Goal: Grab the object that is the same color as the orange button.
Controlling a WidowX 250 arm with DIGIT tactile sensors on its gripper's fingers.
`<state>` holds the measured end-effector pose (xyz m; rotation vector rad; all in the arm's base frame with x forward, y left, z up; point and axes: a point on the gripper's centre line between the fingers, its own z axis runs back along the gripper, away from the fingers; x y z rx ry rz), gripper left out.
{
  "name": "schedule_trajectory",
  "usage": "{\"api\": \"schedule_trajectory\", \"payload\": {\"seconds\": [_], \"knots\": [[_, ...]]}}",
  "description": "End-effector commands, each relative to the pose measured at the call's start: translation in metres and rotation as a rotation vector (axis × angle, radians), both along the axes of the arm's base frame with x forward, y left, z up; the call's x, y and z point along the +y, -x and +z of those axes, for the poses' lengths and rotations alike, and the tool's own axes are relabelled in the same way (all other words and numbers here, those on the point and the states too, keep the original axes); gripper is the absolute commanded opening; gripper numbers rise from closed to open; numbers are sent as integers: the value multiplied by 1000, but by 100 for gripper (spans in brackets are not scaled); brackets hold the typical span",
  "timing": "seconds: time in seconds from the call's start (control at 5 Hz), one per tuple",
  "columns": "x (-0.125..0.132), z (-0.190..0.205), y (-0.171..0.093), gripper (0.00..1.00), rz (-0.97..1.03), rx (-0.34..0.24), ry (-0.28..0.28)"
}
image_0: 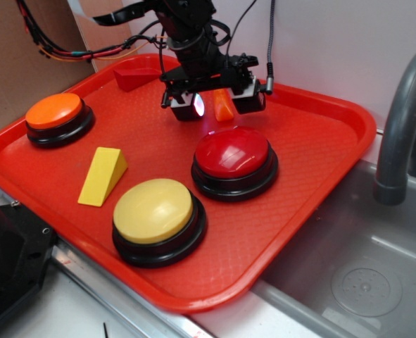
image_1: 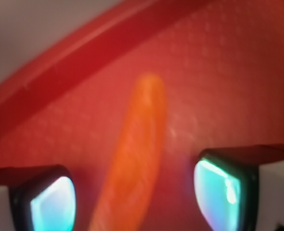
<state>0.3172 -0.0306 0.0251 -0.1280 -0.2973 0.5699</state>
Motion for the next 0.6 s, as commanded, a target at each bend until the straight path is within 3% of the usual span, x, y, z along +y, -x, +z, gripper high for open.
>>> {"api": "schedule_trajectory", "payload": {"seconds": [0.0,0.2,0.4], "knots": [[8,25,4,0,-47,5,14],[14,62,30,0,-92,8,84],[15,91,52,0,-83,21,79]]}}
